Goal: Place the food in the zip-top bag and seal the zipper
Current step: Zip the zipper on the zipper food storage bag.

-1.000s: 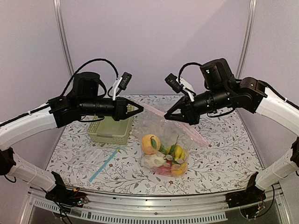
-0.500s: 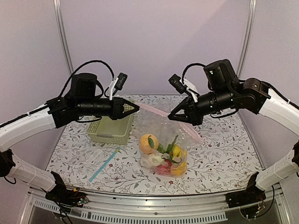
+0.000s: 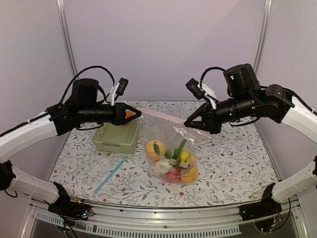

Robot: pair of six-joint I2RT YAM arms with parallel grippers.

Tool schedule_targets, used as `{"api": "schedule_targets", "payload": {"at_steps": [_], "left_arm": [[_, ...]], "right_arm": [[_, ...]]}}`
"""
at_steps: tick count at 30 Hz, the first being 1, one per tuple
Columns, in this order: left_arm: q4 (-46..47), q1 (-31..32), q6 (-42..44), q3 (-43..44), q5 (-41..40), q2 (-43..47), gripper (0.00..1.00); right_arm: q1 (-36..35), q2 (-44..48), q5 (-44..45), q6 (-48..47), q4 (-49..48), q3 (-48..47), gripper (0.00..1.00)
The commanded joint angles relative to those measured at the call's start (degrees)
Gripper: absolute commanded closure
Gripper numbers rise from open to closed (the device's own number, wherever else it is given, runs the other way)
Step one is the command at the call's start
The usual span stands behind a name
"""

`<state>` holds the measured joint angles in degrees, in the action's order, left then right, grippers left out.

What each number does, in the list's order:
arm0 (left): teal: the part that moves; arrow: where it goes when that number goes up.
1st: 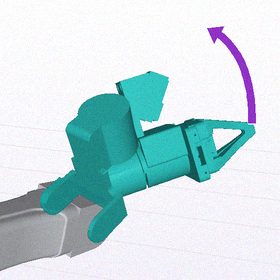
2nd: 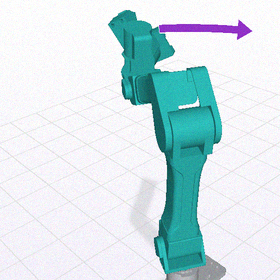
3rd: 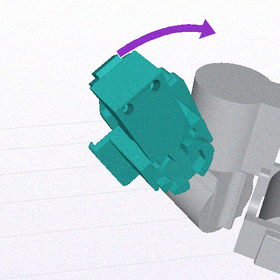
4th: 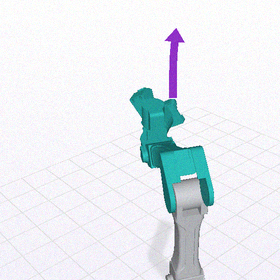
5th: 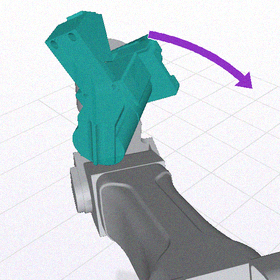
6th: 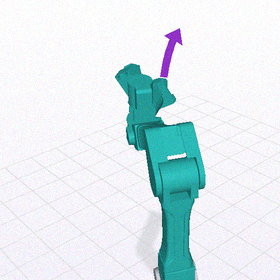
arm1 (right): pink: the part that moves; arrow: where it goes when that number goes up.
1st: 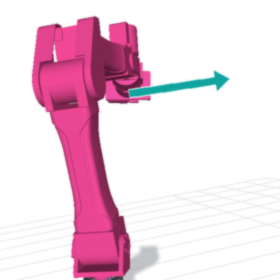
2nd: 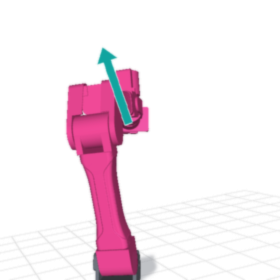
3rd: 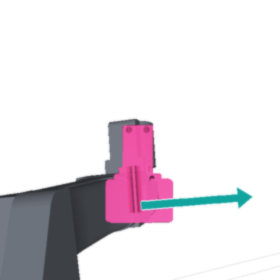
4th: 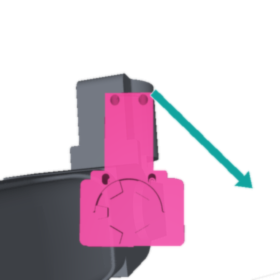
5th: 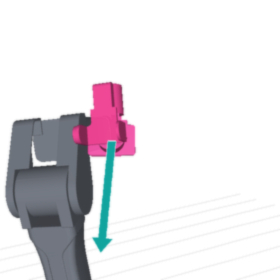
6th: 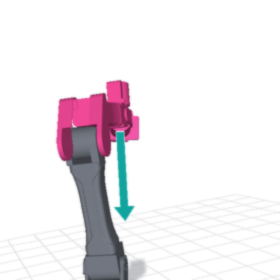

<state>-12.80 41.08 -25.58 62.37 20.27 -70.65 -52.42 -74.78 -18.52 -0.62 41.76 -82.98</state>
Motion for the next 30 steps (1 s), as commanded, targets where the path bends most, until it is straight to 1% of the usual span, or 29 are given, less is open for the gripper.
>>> {"api": "schedule_targets", "payload": {"at_steps": [1,30], "left_arm": [[-2.2,-3.4,-0.7,-2.0,-4.6,1.6,1.00],[-2.3,-9.7,-1.7,-6.2,-3.9,5.7,1.00]], "right_arm": [[0.5,3.1,0.1,0.3,2.1,0.7,0.98],[2.4,7.3,3.7,0.3,4.0,2.8,0.99]]}}
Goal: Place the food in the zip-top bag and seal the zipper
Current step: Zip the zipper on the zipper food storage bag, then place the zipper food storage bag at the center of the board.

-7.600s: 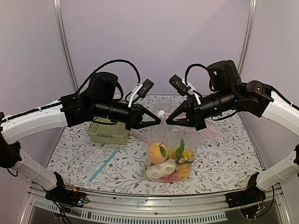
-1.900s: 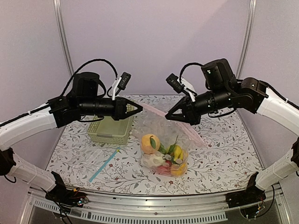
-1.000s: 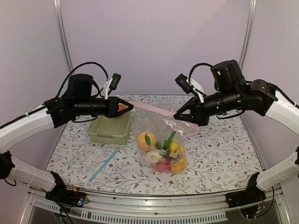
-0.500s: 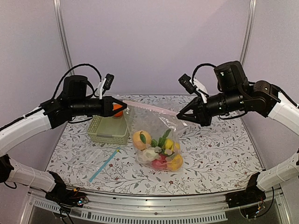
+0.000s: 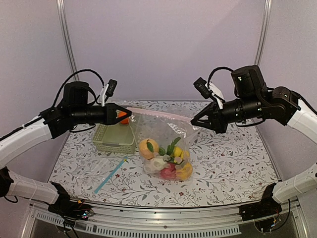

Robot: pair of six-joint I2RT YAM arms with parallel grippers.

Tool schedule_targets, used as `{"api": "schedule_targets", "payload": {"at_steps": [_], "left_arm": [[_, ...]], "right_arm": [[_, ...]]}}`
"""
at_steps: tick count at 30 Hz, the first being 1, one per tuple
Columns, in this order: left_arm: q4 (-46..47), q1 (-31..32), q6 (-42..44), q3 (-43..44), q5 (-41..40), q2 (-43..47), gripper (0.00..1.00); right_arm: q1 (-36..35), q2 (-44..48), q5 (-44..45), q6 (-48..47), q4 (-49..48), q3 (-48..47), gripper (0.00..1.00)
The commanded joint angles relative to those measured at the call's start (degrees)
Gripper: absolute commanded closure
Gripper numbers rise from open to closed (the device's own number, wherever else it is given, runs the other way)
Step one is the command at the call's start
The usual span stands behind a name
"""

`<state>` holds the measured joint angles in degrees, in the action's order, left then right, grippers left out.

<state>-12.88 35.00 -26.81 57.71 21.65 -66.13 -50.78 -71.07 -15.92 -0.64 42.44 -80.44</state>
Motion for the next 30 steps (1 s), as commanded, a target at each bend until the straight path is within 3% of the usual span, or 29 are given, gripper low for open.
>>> {"api": "schedule_targets", "payload": {"at_steps": [1,7,15,17,20,24,30], "left_arm": [[-2.2,-3.8,-0.4,-1.6,-5.2,1.2,1.00],[-1.8,-4.2,-0.5,-1.7,-4.4,1.3,1.00],[2.0,-4.2,0.9,-1.6,5.6,0.5,1.00],[2.2,-4.2,0.9,-1.5,7.3,0.0,1.00],[2.6,-4.2,1.2,-1.5,9.3,-0.5,1.00],[2.9,-4.1,1.3,-1.6,10.4,-0.6,1.00],[3.6,-4.1,1.4,-1.9,10.6,-0.4,1.00]], "right_arm": [[0.8,3.7,1.2,0.3,3.4,0.3,0.99],[0.8,4.5,1.6,2.4,3.9,0.6,0.99],[0.8,3.1,-0.8,3.3,2.9,0.7,0.93],[0.8,3.0,-1.3,3.6,2.1,1.0,0.85],[0.8,3.4,-1.6,4.5,0.6,1.6,0.66],[0.8,4.2,-1.3,5.4,-0.8,2.2,0.62],[0.8,5.2,4.4,7.2,-2.2,3.6,0.46]]}}
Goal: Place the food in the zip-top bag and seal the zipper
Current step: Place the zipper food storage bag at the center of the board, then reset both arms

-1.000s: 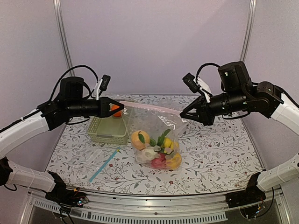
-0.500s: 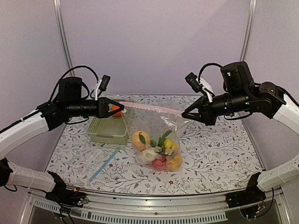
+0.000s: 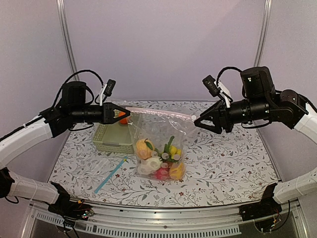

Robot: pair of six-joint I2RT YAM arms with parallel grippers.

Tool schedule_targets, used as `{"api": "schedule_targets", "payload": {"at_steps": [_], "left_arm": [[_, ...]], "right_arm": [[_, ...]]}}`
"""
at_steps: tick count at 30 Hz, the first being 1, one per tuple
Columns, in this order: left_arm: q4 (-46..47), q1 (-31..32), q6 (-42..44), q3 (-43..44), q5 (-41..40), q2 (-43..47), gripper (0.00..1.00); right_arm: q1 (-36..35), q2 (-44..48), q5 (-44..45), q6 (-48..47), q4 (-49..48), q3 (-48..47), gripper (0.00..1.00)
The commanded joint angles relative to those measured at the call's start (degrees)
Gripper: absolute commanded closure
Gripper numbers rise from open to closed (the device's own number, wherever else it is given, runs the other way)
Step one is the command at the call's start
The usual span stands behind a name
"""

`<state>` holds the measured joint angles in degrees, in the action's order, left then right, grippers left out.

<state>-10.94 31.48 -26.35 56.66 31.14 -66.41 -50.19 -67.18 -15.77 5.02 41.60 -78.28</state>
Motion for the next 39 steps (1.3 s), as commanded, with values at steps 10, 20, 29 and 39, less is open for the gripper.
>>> {"api": "schedule_targets", "payload": {"at_steps": [10,20,29,39], "left_arm": [[1.8,-0.5,0.7,-1.8,0.3,0.9,0.98],[-3.3,-0.9,1.9,-1.4,-9.6,4.1,0.08],[-9.2,-8.0,2.5,-1.8,-17.4,7.2,0.01],[-7.1,-32.5,-1.0,-10.6,-19.5,9.7,0.00]], "right_arm": [[2.6,0.6,10.4,5.4,-2.4,2.3,0.37],[9.8,1.3,13.8,12.2,-4.2,6.8,0.23],[19.7,3.7,14.0,16.6,-5.9,12.4,0.04],[40.5,7.8,12.3,18.5,-11.6,23.2,0.01]]}}
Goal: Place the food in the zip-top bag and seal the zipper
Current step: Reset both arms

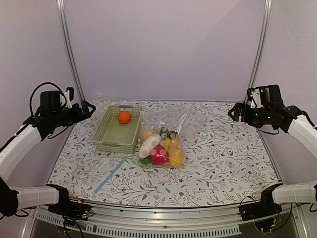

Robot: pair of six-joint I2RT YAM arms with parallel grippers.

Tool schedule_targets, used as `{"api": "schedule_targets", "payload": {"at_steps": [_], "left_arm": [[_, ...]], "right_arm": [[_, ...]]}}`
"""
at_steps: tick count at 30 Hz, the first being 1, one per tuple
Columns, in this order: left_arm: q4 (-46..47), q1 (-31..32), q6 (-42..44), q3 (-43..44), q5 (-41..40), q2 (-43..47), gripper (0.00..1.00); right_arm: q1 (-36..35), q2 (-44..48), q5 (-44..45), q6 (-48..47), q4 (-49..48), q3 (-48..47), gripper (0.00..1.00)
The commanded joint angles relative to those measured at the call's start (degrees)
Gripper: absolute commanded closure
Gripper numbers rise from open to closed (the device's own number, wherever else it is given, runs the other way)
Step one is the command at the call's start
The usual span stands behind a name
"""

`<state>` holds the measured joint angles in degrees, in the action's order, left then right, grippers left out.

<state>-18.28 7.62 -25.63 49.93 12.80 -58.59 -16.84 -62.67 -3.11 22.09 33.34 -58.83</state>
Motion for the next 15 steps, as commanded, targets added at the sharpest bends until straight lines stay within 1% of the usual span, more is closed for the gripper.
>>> {"api": "schedule_targets", "payload": {"at_steps": [1,4,6,8,10,12,15], "left_arm": [[0.4,-11.7,-2.0,-4.7,-0.8,2.4,0.00],[1.2,-19.5,-3.2,-7.3,-1.4,5.0,0.00],[2.5,-22.4,-3.6,-9.3,-4.0,7.2,0.00],[4.8,-22.8,-3.4,-12.0,-10.0,9.7,0.00],[9.3,-22.7,-3.1,-15.6,-12.5,12.6,0.00],[16.0,-21.8,-1.4,-20.0,-15.1,14.3,0.00],[27.7,-18.2,3.7,-26.5,-18.1,15.2,0.00]], "right_arm": [[10.0,4.2,-0.4,1.7,-4.1,5.0,0.01],[17.4,6.5,-0.8,2.1,-6.6,8.8,0.01],[20.8,8.1,0.0,2.0,-9.4,11.8,0.01],[21.8,10.0,2.4,1.5,-13.6,15.2,0.01],[21.8,12.3,5.9,0.3,-19.4,19.4,0.01],[21.9,13.9,7.5,-1.3,-26.0,23.7,0.01],[21.9,15.5,9.4,-4.0,-35.9,30.2,0.01]]}}
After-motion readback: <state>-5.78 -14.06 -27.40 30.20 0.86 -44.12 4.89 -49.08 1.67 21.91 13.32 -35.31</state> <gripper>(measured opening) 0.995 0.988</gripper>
